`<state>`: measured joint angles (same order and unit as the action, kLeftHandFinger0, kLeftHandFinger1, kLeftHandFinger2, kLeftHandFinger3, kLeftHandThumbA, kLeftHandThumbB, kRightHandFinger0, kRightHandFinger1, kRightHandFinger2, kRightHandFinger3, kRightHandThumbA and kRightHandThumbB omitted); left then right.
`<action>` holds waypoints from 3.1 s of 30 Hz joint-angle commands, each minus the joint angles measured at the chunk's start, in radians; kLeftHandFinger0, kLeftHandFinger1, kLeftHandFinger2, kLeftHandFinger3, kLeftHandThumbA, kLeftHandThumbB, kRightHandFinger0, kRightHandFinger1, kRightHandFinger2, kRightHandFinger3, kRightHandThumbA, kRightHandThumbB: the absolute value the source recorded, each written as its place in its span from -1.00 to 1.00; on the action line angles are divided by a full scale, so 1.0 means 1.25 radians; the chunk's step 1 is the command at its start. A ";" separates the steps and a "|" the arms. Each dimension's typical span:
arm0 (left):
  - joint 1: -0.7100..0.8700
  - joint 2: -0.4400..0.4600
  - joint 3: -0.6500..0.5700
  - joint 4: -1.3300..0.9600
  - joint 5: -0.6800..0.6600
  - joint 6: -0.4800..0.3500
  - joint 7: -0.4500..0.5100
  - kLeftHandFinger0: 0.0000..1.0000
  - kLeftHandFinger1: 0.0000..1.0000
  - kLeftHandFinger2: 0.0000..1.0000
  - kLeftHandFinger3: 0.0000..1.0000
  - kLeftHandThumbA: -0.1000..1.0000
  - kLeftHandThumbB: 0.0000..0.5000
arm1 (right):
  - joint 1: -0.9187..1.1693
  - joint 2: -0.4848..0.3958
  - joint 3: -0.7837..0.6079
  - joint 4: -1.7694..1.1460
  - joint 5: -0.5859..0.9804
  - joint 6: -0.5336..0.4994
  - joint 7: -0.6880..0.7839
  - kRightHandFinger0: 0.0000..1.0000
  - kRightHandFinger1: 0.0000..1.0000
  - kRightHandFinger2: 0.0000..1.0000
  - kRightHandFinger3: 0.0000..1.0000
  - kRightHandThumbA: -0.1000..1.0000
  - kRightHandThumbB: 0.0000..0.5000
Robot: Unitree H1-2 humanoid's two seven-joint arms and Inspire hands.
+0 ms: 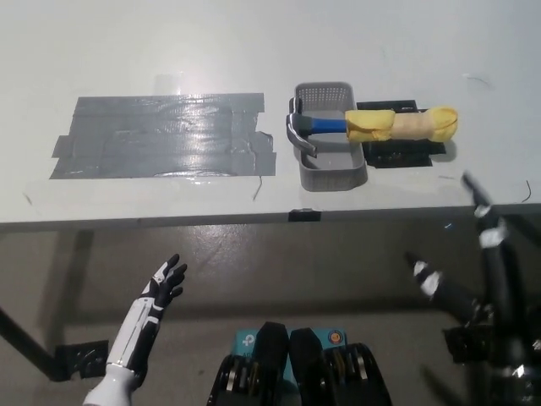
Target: The robot picks the hammer placed on top of the gray container with right hand and places it on the grey area of the desk
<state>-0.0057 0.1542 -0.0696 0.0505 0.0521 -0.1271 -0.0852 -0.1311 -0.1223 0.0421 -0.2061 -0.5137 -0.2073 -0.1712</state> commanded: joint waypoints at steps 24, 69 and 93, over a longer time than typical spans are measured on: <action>0.040 -0.023 -0.023 -0.067 -0.013 -0.047 -0.014 1.00 1.00 1.00 1.00 1.00 -0.51 | -0.529 -0.136 0.163 0.237 -0.296 0.413 0.336 1.00 1.00 1.00 1.00 0.95 0.72; 0.025 -0.016 -0.019 -0.030 0.002 -0.070 -0.014 1.00 1.00 1.00 1.00 1.00 -0.56 | -0.675 -0.093 0.253 0.580 -0.240 0.405 0.304 1.00 1.00 1.00 1.00 1.00 0.83; 0.013 -0.015 -0.018 -0.024 0.001 -0.076 -0.014 1.00 1.00 1.00 1.00 1.00 -0.60 | -0.732 -0.064 0.280 0.754 -0.250 0.377 0.171 1.00 1.00 1.00 1.00 0.68 0.59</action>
<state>0.0253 0.1272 -0.0987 0.0219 0.0524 -0.1785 -0.0984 -0.9497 -0.2104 0.3875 0.7016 -0.8135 0.3024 0.1765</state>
